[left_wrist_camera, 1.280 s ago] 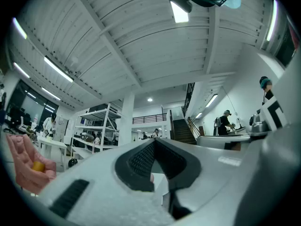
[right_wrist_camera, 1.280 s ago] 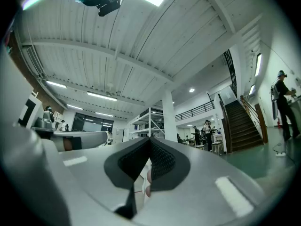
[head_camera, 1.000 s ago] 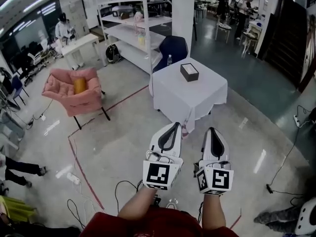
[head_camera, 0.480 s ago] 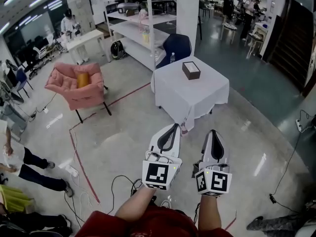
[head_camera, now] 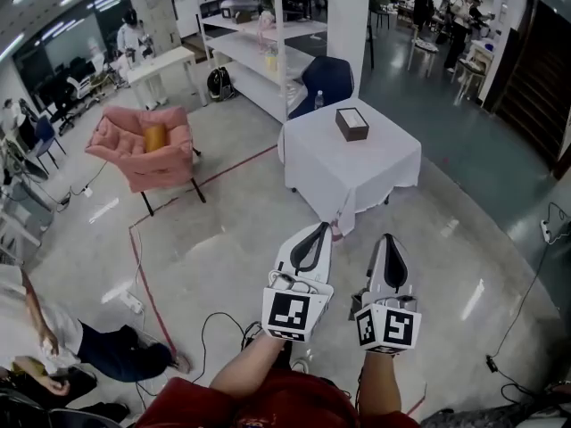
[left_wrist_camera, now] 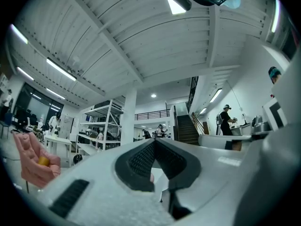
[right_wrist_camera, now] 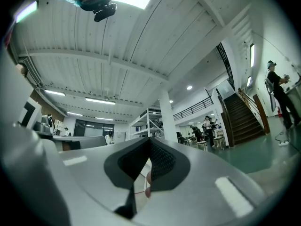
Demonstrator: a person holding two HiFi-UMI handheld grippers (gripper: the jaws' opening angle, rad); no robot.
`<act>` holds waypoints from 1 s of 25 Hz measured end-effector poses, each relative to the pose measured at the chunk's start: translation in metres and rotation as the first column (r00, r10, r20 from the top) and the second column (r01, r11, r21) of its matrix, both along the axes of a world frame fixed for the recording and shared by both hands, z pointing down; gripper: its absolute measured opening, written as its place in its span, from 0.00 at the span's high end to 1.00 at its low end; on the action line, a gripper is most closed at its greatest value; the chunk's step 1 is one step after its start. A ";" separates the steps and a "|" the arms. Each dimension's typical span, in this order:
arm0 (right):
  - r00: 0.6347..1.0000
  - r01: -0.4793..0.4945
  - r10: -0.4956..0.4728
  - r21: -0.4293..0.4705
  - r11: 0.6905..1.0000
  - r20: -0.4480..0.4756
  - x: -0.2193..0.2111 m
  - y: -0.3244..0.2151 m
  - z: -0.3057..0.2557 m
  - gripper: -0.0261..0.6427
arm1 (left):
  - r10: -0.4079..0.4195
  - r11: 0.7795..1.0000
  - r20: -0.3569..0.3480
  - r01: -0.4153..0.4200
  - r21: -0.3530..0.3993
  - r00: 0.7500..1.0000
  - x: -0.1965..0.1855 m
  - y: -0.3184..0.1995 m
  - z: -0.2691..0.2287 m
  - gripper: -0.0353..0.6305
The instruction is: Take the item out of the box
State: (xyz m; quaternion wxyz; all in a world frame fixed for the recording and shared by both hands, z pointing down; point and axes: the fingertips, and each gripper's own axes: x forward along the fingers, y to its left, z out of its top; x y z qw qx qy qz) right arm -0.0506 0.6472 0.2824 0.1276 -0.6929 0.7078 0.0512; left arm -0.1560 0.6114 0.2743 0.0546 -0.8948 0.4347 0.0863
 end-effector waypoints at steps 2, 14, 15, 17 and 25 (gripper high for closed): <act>1.000 -0.005 0.005 -0.003 1.000 -0.001 0.004 -0.008 0.002 0.96 | 0.006 1.000 -0.005 -0.006 0.013 1.000 0.004 -0.008 -0.001 0.94; 0.999 -0.033 0.033 -0.016 0.999 -0.030 0.007 -0.099 0.004 0.96 | 0.029 1.000 -0.003 -0.029 -0.001 1.000 0.006 -0.100 0.003 0.94; 0.999 -0.032 0.031 -0.017 0.999 -0.028 0.006 -0.109 0.004 0.96 | 0.029 1.000 -0.005 -0.029 0.000 1.000 0.004 -0.110 0.003 0.94; 0.999 -0.027 0.026 -0.016 1.000 -0.020 0.003 -0.130 0.004 0.96 | 0.028 1.000 -0.007 -0.028 0.001 1.000 0.001 -0.131 0.002 0.94; 0.999 -0.037 0.036 -0.039 0.999 -0.017 -0.008 -0.214 0.003 0.96 | 0.040 0.999 -0.023 -0.040 0.005 0.999 -0.006 -0.218 -0.001 0.94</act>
